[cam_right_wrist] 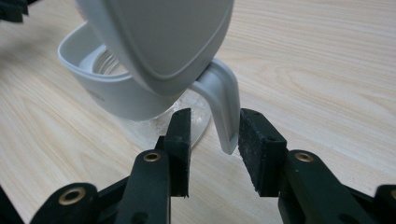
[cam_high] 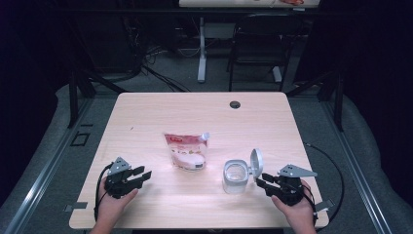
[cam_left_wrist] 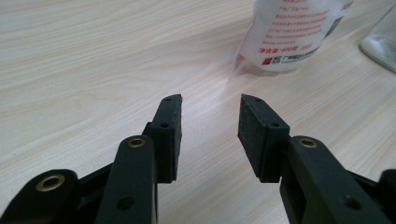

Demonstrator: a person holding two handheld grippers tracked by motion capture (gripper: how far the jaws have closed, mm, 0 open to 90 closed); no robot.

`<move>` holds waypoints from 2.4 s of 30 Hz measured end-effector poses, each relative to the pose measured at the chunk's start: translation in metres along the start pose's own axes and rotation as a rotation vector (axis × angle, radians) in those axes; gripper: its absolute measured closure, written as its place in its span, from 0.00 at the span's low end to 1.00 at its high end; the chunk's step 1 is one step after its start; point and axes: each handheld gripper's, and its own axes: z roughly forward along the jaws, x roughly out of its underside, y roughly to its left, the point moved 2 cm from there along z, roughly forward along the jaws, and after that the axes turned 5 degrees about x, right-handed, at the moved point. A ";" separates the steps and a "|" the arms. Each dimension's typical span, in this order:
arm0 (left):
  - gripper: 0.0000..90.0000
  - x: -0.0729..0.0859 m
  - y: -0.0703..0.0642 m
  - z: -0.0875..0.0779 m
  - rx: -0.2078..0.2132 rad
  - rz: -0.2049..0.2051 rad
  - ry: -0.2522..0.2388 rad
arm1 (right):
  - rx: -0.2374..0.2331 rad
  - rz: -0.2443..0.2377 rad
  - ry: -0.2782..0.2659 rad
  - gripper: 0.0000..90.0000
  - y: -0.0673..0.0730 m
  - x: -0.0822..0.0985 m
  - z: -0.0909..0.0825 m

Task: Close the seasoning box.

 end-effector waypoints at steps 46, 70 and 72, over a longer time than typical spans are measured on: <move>0.62 0.001 0.000 0.001 -0.010 -0.003 0.007 | 0.045 0.091 -0.046 0.86 -0.025 -0.013 0.036; 0.56 -0.027 -0.012 -0.005 0.074 0.026 -0.019 | 0.042 0.068 -0.107 0.73 -0.019 -0.010 -0.005; 0.56 -0.036 -0.016 -0.005 0.095 0.047 -0.025 | 0.041 0.068 -0.108 0.73 -0.019 -0.010 -0.005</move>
